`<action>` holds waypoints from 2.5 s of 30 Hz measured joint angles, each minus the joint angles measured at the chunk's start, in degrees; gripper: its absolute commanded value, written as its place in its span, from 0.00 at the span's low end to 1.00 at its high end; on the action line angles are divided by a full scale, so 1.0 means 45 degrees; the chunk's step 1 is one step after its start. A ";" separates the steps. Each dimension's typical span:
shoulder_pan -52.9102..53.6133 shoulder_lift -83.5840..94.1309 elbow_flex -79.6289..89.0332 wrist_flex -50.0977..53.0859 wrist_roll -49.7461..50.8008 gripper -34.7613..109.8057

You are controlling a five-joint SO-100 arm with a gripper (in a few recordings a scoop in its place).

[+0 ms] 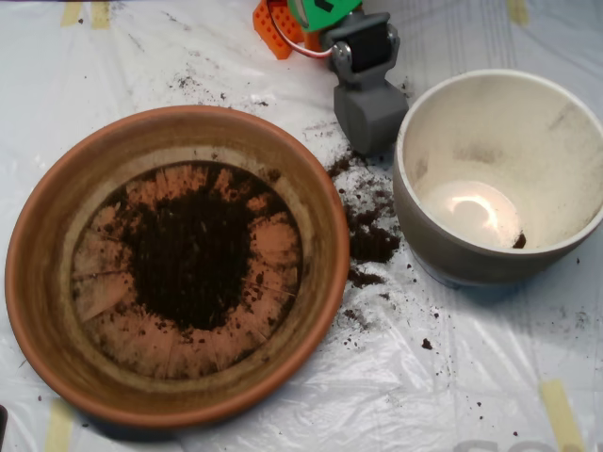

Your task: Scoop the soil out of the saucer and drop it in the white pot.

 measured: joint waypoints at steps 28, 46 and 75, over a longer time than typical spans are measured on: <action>-0.1133 0.0020 0.0371 -0.2305 -0.0352 0.24; -0.0488 0.0020 0.0371 -0.2656 -0.0195 0.24; 0.0488 0.0020 0.0371 -0.3047 -0.0078 0.24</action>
